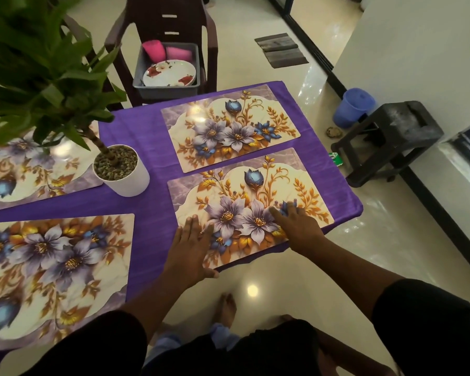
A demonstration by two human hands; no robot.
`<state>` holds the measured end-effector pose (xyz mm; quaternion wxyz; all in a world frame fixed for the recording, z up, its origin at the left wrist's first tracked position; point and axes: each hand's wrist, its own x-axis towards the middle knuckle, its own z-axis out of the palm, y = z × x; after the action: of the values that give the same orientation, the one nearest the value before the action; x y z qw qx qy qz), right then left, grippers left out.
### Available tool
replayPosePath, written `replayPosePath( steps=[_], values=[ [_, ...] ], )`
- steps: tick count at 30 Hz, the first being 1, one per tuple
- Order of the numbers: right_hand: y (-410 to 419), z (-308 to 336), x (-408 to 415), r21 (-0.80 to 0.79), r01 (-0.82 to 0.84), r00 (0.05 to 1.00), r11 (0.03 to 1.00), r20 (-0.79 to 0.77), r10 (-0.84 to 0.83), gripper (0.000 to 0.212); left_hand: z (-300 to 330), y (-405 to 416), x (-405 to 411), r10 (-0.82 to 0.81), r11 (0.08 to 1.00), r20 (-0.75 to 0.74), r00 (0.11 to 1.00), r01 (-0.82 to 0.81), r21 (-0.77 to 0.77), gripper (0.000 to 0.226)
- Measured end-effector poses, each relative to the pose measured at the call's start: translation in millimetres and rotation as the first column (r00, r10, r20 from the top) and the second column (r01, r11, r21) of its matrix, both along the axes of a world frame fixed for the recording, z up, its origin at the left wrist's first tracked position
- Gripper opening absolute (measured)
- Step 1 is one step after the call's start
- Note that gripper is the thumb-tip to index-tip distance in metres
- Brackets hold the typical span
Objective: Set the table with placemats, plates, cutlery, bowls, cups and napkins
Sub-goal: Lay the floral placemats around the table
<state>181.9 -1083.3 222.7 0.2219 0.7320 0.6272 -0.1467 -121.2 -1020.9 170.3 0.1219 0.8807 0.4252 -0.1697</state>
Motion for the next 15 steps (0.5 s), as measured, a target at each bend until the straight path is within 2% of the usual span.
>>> replayPosePath(
  steps=[2,4,7,10,13,15],
  values=[
    [2.0,1.9,-5.4,0.013,-0.003,1.0,1.0,0.013,0.002,0.108,1.4,1.2,-6.1,0.0,1.0,0.059,0.998,0.0,0.002,0.133],
    [5.5,3.7,-16.8,0.035,-0.079,0.997,0.996,0.011,0.078,0.111,4.7,1.6,-19.0,0.001,1.0,0.136,0.991,-0.002,0.009,0.126],
    [14.0,7.8,-49.8,0.068,-0.267,0.96,0.961,-0.066,0.271,0.1,11.7,0.2,-48.8,0.04,0.999,0.211,0.977,-0.046,0.021,0.098],
    [33.0,19.5,-99.7,0.157,-0.414,0.89,0.897,-0.135,0.435,0.077,26.0,6.7,-88.2,0.212,0.973,0.24,0.947,-0.228,0.041,0.076],
    [50.4,31.2,-165.1,0.192,-0.526,0.809,0.828,-0.188,0.557,0.07,43.8,5.0,-143.3,0.426,0.888,0.226,0.876,-0.453,0.084,0.077],
    [50.6,30.7,-210.6,0.188,-0.576,0.759,0.795,-0.238,0.606,0.069,48.4,-1.5,-190.3,0.502,0.832,0.237,0.832,-0.539,0.13,0.075]
  ],
)
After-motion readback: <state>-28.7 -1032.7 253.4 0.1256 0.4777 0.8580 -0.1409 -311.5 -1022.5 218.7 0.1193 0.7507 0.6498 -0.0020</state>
